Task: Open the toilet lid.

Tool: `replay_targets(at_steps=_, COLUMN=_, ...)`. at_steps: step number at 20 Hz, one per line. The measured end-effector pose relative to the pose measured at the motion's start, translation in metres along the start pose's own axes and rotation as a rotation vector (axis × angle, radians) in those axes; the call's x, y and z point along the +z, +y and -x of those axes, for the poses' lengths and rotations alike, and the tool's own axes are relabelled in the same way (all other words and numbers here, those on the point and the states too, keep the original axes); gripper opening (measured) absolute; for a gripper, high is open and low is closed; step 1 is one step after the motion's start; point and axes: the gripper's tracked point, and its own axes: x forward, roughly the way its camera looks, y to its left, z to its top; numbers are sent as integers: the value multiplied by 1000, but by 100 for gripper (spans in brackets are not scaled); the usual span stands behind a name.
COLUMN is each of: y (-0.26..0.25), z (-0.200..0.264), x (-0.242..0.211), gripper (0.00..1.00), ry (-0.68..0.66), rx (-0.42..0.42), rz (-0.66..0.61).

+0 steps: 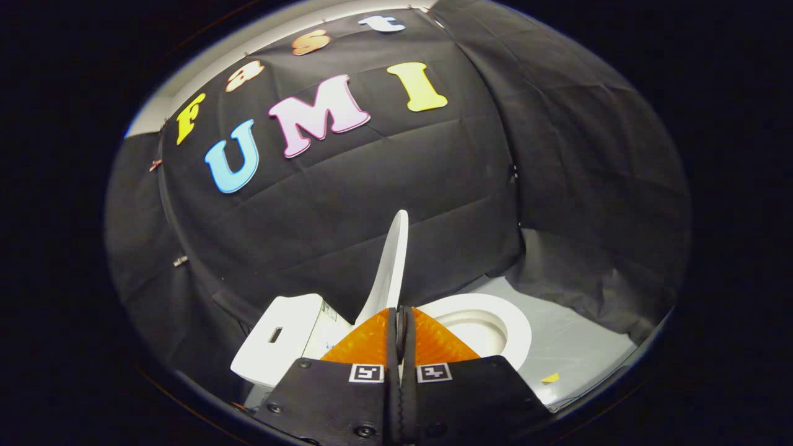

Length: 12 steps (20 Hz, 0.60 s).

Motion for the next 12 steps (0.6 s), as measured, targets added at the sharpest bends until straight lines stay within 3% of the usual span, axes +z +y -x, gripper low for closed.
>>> replay_targets(at_steps=12, y=119, z=18, x=2, gripper=5, ry=-89, rx=-49, rz=300)
